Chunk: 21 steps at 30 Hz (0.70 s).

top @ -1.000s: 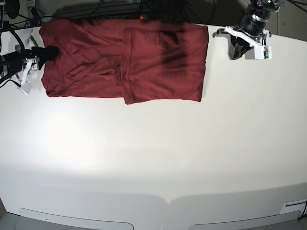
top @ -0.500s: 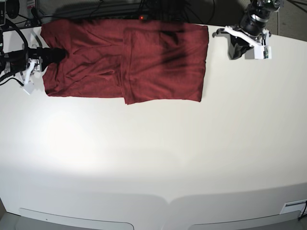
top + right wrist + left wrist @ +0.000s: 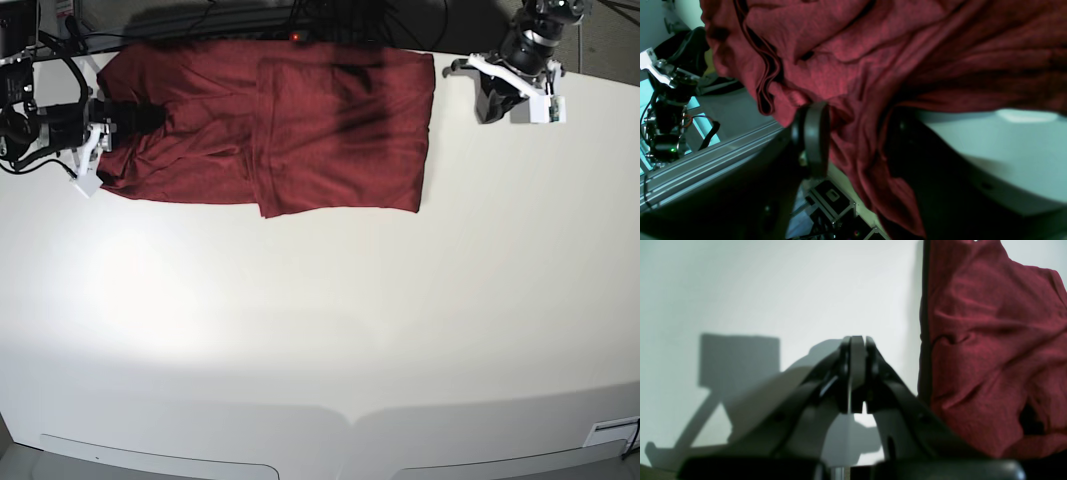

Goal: Fold the T-shirt properly
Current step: 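Grasp the shirt's end with the right gripper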

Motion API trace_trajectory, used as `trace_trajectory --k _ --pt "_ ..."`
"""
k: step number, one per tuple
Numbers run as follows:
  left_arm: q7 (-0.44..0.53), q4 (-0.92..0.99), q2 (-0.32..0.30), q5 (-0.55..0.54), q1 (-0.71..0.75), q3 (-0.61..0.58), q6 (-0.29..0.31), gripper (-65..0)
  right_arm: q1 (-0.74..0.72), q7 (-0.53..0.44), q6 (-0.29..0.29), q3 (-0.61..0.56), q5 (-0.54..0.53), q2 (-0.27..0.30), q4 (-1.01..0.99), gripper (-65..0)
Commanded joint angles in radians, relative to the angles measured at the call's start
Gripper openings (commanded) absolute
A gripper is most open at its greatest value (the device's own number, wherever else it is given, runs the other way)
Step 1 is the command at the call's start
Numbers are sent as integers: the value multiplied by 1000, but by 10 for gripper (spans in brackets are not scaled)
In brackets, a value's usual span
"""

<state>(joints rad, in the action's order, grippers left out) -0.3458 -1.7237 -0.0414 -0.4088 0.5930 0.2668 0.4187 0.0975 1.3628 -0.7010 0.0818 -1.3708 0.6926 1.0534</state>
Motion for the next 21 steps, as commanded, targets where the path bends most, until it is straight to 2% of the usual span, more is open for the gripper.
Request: trace_trajectory --k 1,3,5,9,13,18,21 --pt "17 -19 -3 -11 2 2 5 -650 3 9 3 -4 54 14 0 -435" --pt "17 -19 -3 -11 3 2 5 -650 3 7 3 -4 54 14 0 -524" --pt "13 -19 -3 -11 3 2 5 -650 3 -5 3 -4 54 14 0 -643" --pt "-15 -19 -3 -11 3 2 5 -650 2 -83 3 -3 53 32 0 -650" --pt "-28 -19 -4 -7 3 2 5 -650 -4 -179 3 -3 45 93 0 -650" --pt "-27 -19 -3 -8 2 2 5 -650 -32 -107 3 -3 -113 137 0 -650" --pt "-29 -19 -3 -7 3 2 5 -650 -35 -40 3 -4 -113 126 14 -650"
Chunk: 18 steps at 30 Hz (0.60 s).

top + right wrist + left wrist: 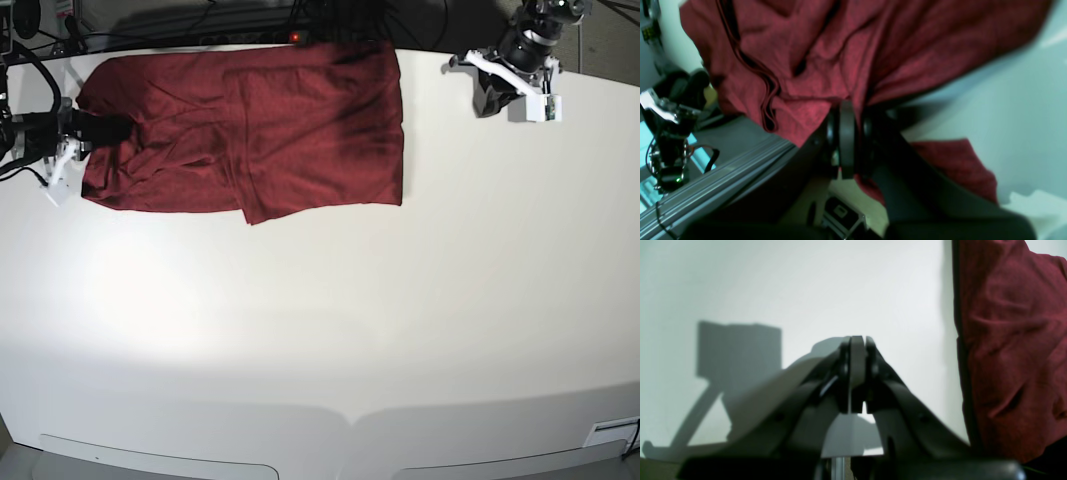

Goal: Fold the T-shirt properly
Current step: 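Grasp the shirt's end with the right gripper, then fold the grasped end with the right gripper over onto the shirt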

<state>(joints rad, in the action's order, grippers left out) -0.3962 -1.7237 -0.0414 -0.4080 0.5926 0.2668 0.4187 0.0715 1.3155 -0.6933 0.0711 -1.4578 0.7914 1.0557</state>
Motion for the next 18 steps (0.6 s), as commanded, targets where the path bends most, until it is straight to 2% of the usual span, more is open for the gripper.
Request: trace_trajectory --k 1,9,18 --pt "23 -18 -3 -8 3 2 5 -650 -10 29 -5 7 -26 20 23 -650" --pt "22 -18 -3 -8 3 2 5 -650 -10 81 -5 7 -26 -97 204 -650" --pt "18 -18 -3 -8 3 2 5 -650 -10 81 -5 7 -26 -291 420 -650"
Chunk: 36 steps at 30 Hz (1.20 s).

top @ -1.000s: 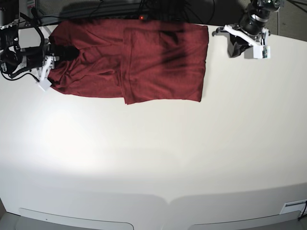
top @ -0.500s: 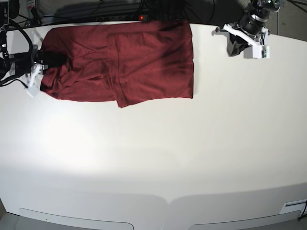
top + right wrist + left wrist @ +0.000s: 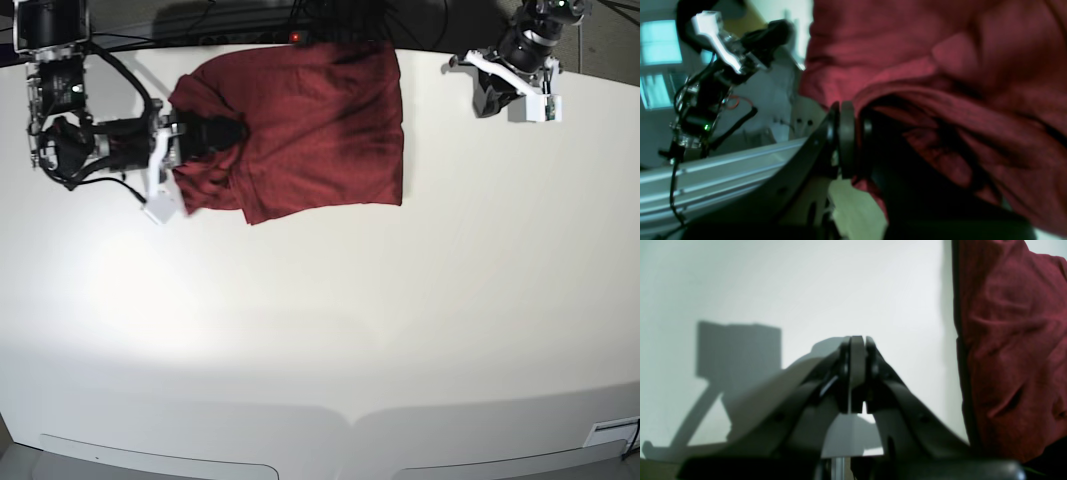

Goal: Fold the T-shirt properly
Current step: 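Fold the grasped end with the right gripper over onto the shirt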

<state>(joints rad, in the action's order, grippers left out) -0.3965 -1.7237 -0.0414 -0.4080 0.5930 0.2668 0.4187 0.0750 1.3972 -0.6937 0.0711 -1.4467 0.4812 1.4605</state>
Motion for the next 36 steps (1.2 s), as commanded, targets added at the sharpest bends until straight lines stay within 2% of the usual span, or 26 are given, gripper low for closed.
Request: trace_trajectory --k 1,12,17,18,24,29,31,34,35,36 --pt "13 -18 -3 -8 3 2 5 -650 -13 -1 -4 7 -37 -3 32 -650" --pt "0 -18 -3 -12 6 -4 6 -650 -90 -1 -4 6 -37 -273 137 -650" --pt "0 -18 -3 -11 11 -39 6 -650 -124 -1 -4 -68 -37 -356 136 -650" --pt "1 -18 -3 -10 11 -50 9 -650 -125 -1 -4 -95 -10 -369 136 -650" --pt "8 -18 -3 96 11 -95 8 -650 -124 -1 -4 -233 147 -418 136 -650" --pt "11 -18 -4 158 11 -92 8 -650 -125 -1 -4 -241 179 -417 137 -650" --pt "25 -18 -4 158 11 -92 8 -650 -125 -1 -4 -242 217 -417 137 -650" --pt "38 -18 -4 157 7 -92 8 -650 -125 -1 -4 -242 217 -414 137 -650" --pt "39 -18 -4 157 5 -92 8 -650 -125 -1 -4 -242 215 -412 137 -625" --pt "38 -18 -4 157 5 -92 8 -650 -125 -1 -4 -242 210 -411 137 -539"
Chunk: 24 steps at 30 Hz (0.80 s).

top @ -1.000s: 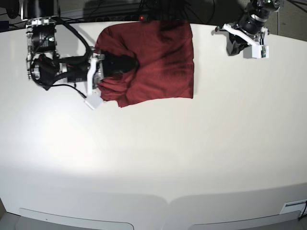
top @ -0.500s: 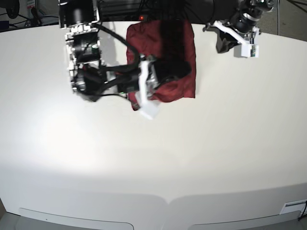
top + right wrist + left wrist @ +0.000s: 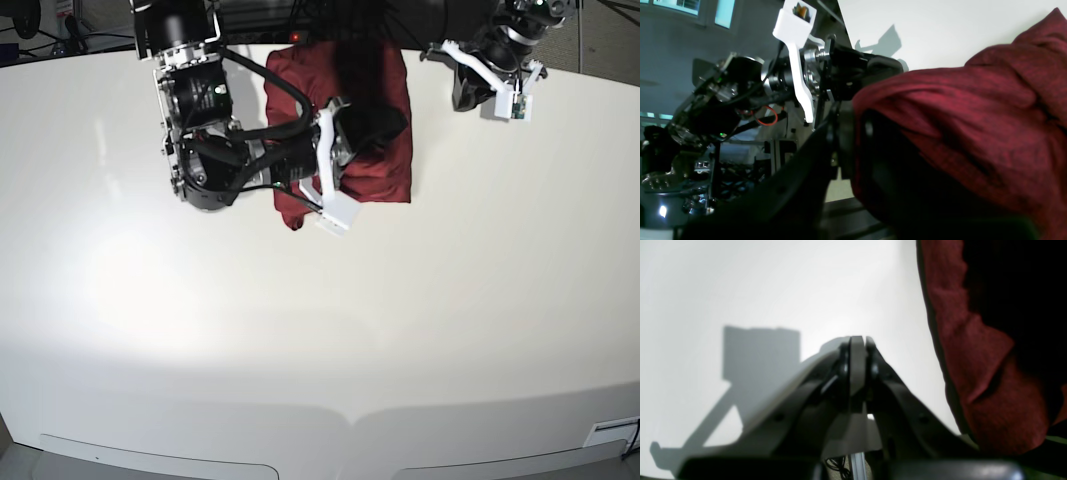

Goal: Fold the T-shirt properly
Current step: 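Fold the grasped end with the right gripper over onto the shirt, then release the shirt and withdraw the right gripper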

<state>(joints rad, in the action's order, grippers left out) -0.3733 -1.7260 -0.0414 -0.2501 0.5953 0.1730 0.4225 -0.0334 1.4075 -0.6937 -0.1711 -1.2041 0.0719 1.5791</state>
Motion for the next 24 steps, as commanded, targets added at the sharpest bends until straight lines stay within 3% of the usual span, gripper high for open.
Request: trace_trajectory --k 1,3,4,9,11,14,18,22,24 --pt "16 -16 -4 -1 3 2 4 -650 -16 -11 -4 0 -45 3 18 -452" --pt "15 -16 -6 -1 3 2 4 -650 -16 -11 -4 0 -104 11 18 -324" --pt "15 -16 -6 -1 3 2 4 -650 -17 -11 -4 0 -140 11 18 -295" --pt "15 -16 -6 -1 3 3 4 -650 -52 -11 -4 1 -243 11 18 -290" --pt "15 -16 -6 -1 3 3 4 -650 -86 -11 -4 5 -211 11 18 -290" --pt "14 -17 -6 -19 3 3 5 -650 -141 -11 -4 41 -76 14 18 -290" --pt "-3 -48 -6 -95 5 3 56 -650 -188 -11 -4 103 42 93 18 -290" --pt "-34 -121 -5 -201 6 -3 149 -650 -186 -11 -4 177 80 203 18 -290" --pt "-51 -163 -3 -215 5 -30 154 -650 -172 -11 -4 216 79 257 18 -290"
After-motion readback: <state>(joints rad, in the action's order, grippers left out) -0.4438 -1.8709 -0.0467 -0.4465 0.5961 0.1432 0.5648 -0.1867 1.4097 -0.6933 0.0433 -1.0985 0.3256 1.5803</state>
